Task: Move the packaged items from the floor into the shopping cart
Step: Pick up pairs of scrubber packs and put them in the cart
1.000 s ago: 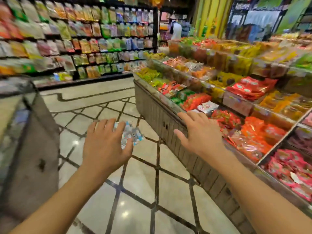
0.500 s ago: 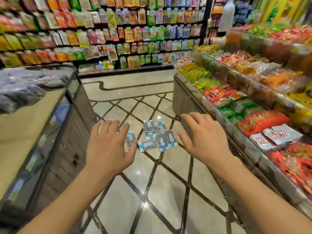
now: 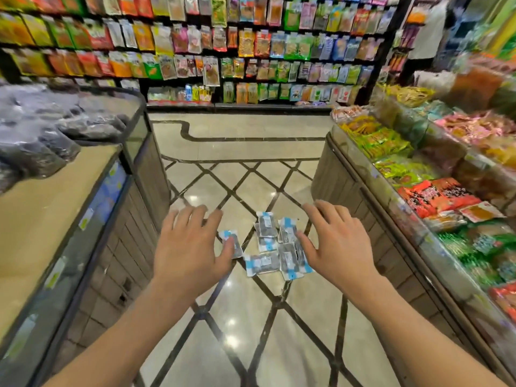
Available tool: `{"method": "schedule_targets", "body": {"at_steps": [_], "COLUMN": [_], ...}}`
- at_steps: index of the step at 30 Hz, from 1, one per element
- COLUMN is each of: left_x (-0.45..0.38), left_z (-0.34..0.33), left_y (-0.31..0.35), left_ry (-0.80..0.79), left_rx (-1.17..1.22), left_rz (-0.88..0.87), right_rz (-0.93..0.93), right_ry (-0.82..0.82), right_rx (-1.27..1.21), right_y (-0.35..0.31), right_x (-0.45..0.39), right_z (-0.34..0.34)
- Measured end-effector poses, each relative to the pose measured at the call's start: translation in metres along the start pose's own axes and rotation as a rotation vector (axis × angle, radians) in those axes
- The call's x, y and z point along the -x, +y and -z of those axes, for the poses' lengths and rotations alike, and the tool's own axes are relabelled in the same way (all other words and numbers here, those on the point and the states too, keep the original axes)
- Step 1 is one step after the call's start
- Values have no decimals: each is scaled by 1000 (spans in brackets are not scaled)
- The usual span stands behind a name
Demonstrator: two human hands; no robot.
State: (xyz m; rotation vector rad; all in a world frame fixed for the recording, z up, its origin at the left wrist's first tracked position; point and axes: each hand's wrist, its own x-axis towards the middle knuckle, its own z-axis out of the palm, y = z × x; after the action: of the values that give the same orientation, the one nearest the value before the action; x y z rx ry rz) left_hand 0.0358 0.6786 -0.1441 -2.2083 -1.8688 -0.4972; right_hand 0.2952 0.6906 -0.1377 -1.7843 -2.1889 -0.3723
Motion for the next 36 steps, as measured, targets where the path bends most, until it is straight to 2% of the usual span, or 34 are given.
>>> {"method": "schedule_targets", "body": {"at_steps": [3, 14, 27, 36], "left_x": [-43, -193, -394, -458], "left_z": [-23, -109, -267, -417], "left_y": [-24, -69, -93, -106], "left_ry": [14, -97, -287, -409], "left_rx": [15, 2, -105, -35], "left_rz": [-13, -12, -75, -87], "right_rz": [-38, -74, -165, -225], "right_ry": [-13, -48, -164, -267], "right_rx": [13, 21, -80, -105], "right_y": [-8, -2, 61, 90], "right_x": [-49, -189, -371, -407], "right_z": [-20, -108, -289, -441]}}
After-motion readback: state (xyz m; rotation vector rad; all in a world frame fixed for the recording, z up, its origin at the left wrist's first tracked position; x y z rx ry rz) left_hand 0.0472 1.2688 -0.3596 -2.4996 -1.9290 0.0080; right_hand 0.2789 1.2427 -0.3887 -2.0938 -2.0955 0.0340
